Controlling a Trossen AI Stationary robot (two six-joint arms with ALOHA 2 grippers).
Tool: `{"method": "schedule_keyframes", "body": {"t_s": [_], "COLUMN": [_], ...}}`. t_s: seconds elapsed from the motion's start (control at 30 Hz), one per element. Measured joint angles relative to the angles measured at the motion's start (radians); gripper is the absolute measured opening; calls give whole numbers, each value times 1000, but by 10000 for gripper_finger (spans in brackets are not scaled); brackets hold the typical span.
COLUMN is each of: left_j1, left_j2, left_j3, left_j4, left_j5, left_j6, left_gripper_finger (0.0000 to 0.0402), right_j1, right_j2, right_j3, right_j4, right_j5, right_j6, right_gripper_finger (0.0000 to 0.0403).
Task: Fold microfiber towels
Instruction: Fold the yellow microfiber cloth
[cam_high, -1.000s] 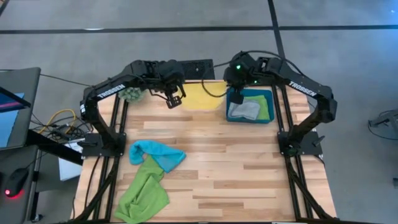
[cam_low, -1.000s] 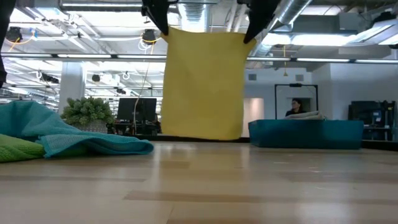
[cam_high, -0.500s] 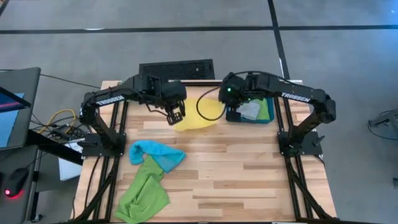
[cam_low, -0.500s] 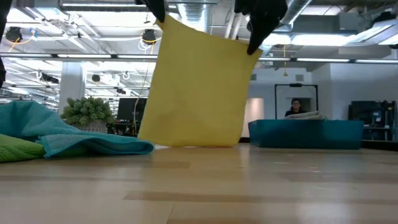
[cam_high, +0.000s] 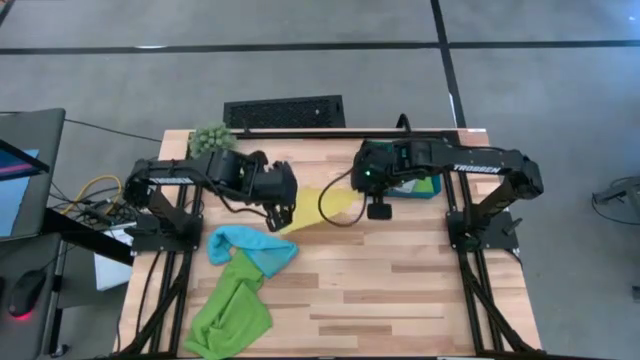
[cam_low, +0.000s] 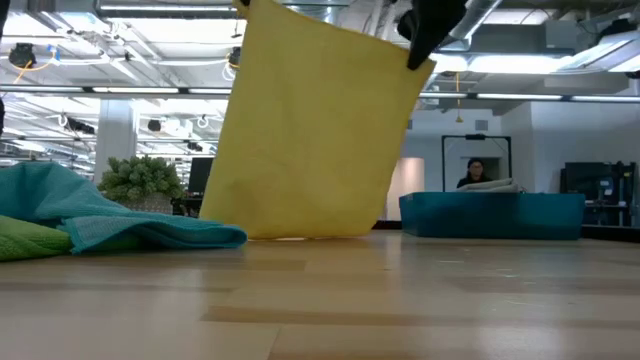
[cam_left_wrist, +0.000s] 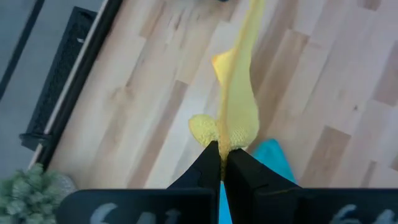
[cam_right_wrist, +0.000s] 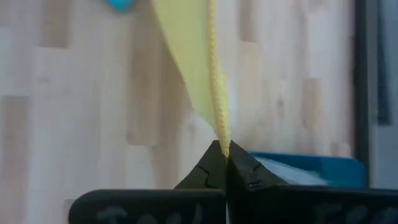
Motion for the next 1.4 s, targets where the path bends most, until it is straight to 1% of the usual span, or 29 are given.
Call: {"method": "schedule_keyframes", "body": {"t_s": [0.07,0.17,0.3,0.43,0.57,0.73,0.93,1.03,1.23,1.4], "left_j1": [-30,-80,-127,-163,-189,-196,-212,-228,-270,-333], "left_j2": [1,19,27,38,57,97,149,163,171,194], "left_j3": [0,0,2,0,0,1,0,1,1,2], "left_j4": [-4,-12,-14,1,24,64,77,83,110,119], "left_j5": [-1,-45,-70,-74,-62,-14,52,63,76,76], "left_j6": [-23,-48,-84,-112,-114,-106,-98,-120,-275,-397], "left_gripper_finger": [0,0,0,0,0,0,0,0,0,0], "right_j1": [27,65,94,103,143,214,273,299,345,397], "right_j2": [-7,-14,-61,-150,-238,-300,-307,-308,-302,-302], "right_j3": [0,-1,-6,-139,-271,-346,-357,-357,-357,-357], "right_j4": [5,9,50,159,194,199,199,199,194,188], "right_j5": [-17,-19,-19,-21,-20,-23,-22,-23,-33,-46], "right_j6": [16,27,76,160,258,302,305,310,302,310], "right_gripper_finger": [8,5,4,5,4,4,5,5,5,5]}}
